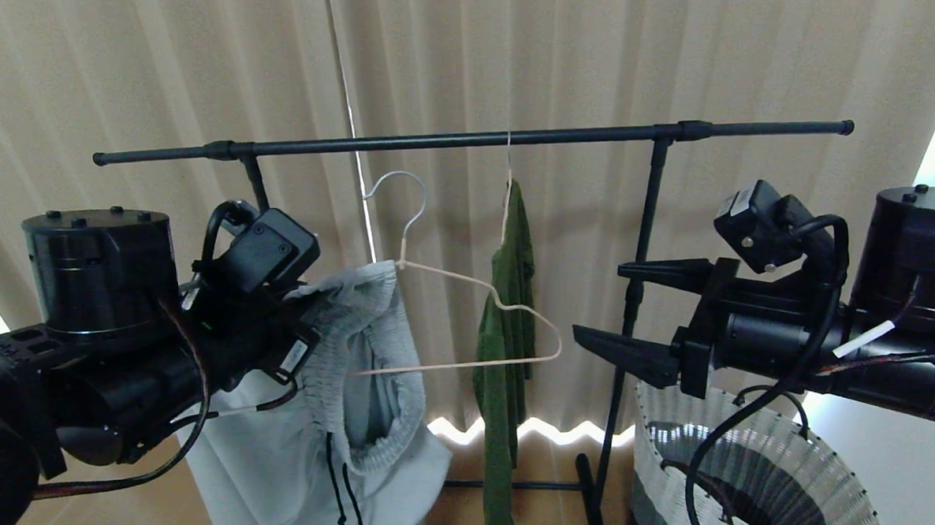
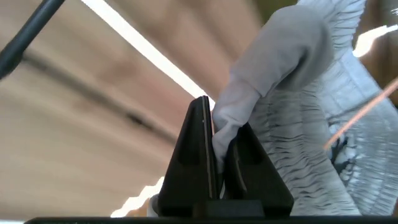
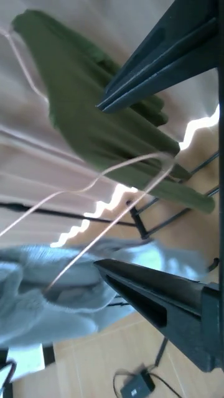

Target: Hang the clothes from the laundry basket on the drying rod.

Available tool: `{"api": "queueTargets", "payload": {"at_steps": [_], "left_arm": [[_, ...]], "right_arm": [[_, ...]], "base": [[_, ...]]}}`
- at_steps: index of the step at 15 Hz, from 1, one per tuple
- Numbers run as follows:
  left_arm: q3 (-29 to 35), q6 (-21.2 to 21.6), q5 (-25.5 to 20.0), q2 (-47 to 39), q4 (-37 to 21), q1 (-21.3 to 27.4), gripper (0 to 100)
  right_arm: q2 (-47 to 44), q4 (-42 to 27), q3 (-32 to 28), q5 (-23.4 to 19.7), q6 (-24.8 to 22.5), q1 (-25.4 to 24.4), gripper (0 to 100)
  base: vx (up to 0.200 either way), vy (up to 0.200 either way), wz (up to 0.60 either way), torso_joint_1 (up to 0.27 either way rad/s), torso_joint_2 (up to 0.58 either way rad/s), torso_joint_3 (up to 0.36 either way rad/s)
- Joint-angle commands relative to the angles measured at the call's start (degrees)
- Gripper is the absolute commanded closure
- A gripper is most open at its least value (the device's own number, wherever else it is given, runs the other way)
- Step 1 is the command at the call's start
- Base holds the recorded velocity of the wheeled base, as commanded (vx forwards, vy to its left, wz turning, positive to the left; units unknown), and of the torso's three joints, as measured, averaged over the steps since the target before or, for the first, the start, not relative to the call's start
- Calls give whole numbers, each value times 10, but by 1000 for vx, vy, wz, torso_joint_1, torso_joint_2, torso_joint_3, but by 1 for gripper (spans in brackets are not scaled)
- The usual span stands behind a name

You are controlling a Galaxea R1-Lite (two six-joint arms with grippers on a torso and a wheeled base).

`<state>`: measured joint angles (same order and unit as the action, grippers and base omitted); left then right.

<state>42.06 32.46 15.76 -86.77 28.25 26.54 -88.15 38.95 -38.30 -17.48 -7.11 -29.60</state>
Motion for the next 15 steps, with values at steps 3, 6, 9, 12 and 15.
{"api": "queueTargets", "payload": {"at_steps": [3, 6, 9, 12, 15], "left_arm": [[3, -57, 43, 0, 1, -3, 100], [10, -98, 56, 0, 1, -3, 100], [43, -147, 53, -4, 0, 3, 100], [65, -180, 47, -4, 2, 18, 100], [67, -191, 43, 1, 30, 42, 100]], "right_arm": [[-33, 46, 2, 26, 0, -13, 0], [-38, 58, 2, 24, 4, -39, 0], [-50, 60, -4, 25, 37, -67, 0], [-77, 63, -11, 25, 70, -88, 0], [-127, 91, -25, 39, 72, -96, 0]], "base": [[0, 0, 0, 0, 0, 0], [0, 0, 0, 0, 0, 0], [0, 0, 0, 0, 0, 0], [0, 0, 0, 0, 0, 0], [0, 0, 0, 0, 0, 0]]}}
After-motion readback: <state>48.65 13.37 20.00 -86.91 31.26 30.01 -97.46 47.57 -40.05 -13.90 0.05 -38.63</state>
